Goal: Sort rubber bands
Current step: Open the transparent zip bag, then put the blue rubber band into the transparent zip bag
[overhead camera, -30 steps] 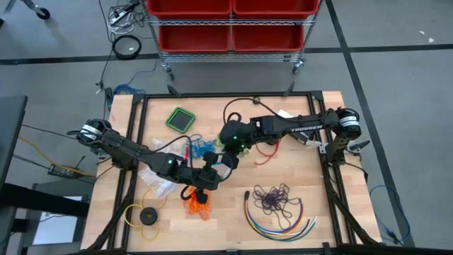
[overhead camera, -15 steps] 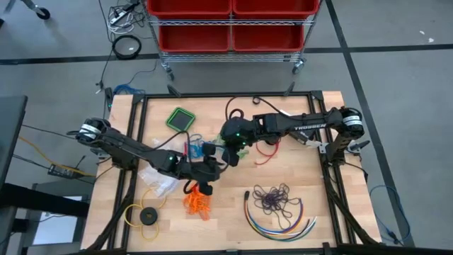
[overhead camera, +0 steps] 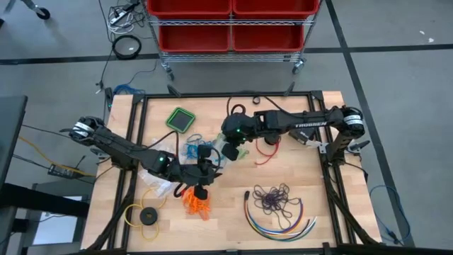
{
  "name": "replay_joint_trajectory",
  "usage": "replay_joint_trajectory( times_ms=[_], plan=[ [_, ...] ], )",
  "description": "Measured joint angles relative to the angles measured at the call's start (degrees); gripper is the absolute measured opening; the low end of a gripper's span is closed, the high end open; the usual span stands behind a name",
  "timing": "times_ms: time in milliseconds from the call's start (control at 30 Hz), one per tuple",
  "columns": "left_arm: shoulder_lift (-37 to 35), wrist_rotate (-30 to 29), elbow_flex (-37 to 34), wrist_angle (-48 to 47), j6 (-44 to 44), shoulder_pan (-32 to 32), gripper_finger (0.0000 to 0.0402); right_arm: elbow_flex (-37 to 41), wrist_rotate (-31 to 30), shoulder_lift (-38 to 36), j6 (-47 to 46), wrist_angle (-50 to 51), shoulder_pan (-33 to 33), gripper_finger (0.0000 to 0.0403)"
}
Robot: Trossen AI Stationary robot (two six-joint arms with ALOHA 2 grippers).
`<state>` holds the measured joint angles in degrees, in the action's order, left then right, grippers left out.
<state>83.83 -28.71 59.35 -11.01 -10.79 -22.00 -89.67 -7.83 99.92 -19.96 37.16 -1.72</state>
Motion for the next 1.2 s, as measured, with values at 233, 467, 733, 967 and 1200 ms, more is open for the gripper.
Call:
replay_joint_trajectory(
  times_ms=[233,467,733,967,1200],
  plan=[
    [0.0,-1.9,0.0,-1.0,0.2,-0.2,0.0104,0.0,-1.0,-2.8,0.8,-0.2,-1.1,0.0000],
    [-3.0,-5.4,0.0,-1.8,-0.7,-0.6,0.0104,0.0,-2.9,-5.6,2.7,2.6,-0.9,0.0000],
    [-7.6,-3.0,0.0,4.2,-2.4,-0.7,0.0104,0.1,-3.6,-4.2,3.2,2.3,0.3,0.0000],
    [-7.2,-3.2,0.0,4.8,-4.1,-1.0,0.0104,2.8,-3.4,-4.0,3.1,-2.2,0.2,0.0000],
    [-10.1,-7.8,-0.2,-3.1,-2.3,-1.1,0.0104,6.1,-3.1,-4.2,1.6,-1.4,0.1,0.0000]
  ],
)
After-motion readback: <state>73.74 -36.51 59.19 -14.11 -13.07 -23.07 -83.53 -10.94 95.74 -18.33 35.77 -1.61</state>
